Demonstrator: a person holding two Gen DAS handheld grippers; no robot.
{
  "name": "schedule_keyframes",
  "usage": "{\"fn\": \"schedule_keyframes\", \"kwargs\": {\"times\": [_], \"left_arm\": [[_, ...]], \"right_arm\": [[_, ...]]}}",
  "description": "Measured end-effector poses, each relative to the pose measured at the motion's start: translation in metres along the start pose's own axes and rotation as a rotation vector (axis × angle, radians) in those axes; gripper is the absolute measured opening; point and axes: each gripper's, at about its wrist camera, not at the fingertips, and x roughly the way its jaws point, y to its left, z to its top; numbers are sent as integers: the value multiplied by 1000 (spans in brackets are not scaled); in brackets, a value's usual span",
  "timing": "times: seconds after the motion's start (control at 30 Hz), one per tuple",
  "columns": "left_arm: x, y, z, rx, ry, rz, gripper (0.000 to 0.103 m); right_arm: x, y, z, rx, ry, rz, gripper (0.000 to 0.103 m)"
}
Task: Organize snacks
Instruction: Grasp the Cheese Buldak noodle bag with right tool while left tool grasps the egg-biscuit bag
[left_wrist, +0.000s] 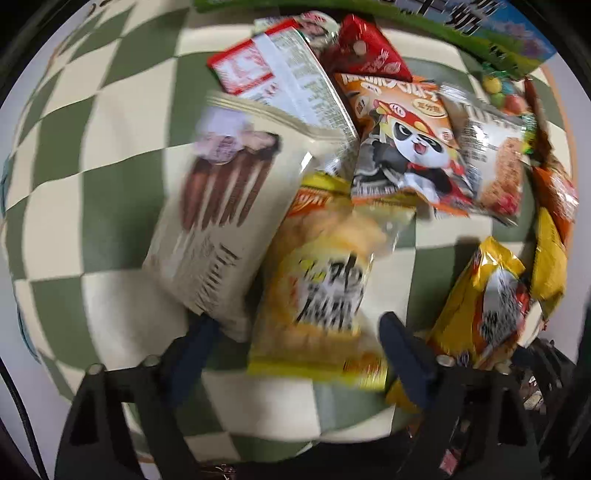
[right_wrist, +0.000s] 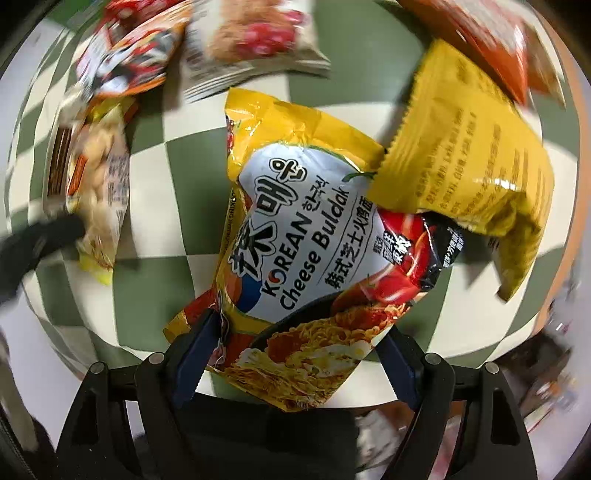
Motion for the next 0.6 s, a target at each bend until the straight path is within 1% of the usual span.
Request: {"fn": "schedule_keyframes", "kwargs": {"times": [0.03,0.07,0.1,0.13,0.2,0.23,0.27,0.3,0.33,0.37,0.4,0.47,0.53,0.6], "left_arm": [[5,-1,4,-6,3,-3,76],[10,0,8,-14,2,-6,66],[14,1,10,-23,6,-24,58],[17,1,12,-32,6,-40,55],[18,2,10,-40,-6,-35,50],[17,1,6,-33,-14,-31,49],[16,1,0,-21,-18,-12,48],[14,1,-7,-15,-19,4,47],[14,5,-18,-8,-19,26,47],[14,10,-27,-10,-15,42,47],[15,15,-34,-19,-9,47,47],[20,28,-46,-55,2,39,50],[23,36,-49,-85,2,20,50],[27,43,-44,-99,8,12,50]], "right_arm": [[1,7,3,-4,-6,-8,84],[1,15,7,-9,-19,-17,85],[1,21,9,-10,-33,-20,85],[0,31,14,-15,-57,-31,85],[1,49,19,-39,-80,-52,85],[2,61,22,-69,-94,-71,85],[2,79,25,-128,-115,-105,85],[2,91,24,-160,-128,-126,85],[2,107,24,-217,-154,-155,85],[2,118,23,-259,-180,-164,86],[-1,124,24,-273,-198,-163,92],[-2,130,24,-246,-238,-118,98],[-2,129,32,-177,-244,-41,98],[1,135,41,-107,-235,9,98]]}}
